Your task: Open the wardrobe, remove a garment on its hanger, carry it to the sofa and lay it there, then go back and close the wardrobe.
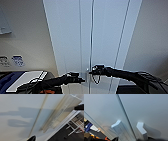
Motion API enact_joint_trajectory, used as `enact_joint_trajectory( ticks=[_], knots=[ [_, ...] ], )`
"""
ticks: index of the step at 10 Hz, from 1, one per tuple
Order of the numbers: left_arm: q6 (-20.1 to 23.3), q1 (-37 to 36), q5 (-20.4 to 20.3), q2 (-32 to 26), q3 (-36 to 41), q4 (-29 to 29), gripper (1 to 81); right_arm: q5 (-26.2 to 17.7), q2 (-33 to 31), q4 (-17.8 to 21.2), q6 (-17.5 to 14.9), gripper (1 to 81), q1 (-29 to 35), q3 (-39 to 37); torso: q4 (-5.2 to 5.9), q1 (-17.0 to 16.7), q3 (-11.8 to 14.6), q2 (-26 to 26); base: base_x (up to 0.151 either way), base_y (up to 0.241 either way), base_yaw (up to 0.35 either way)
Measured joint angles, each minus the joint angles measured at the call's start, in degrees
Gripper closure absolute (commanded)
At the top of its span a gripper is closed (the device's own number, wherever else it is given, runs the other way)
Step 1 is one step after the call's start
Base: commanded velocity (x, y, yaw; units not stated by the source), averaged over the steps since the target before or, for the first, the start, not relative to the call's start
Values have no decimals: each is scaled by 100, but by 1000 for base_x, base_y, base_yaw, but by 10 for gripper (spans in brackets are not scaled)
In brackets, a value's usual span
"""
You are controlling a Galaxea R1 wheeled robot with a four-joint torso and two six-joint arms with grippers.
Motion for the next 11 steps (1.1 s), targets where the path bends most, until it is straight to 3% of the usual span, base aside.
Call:
enact_joint_trajectory(
  ticks=[11],
  knots=[
    [11,33,-39,1598,-1941,601,10,-18,-11,-20,0,10,-28,107,0,11,-2,5,0,0,0]
  ],
)
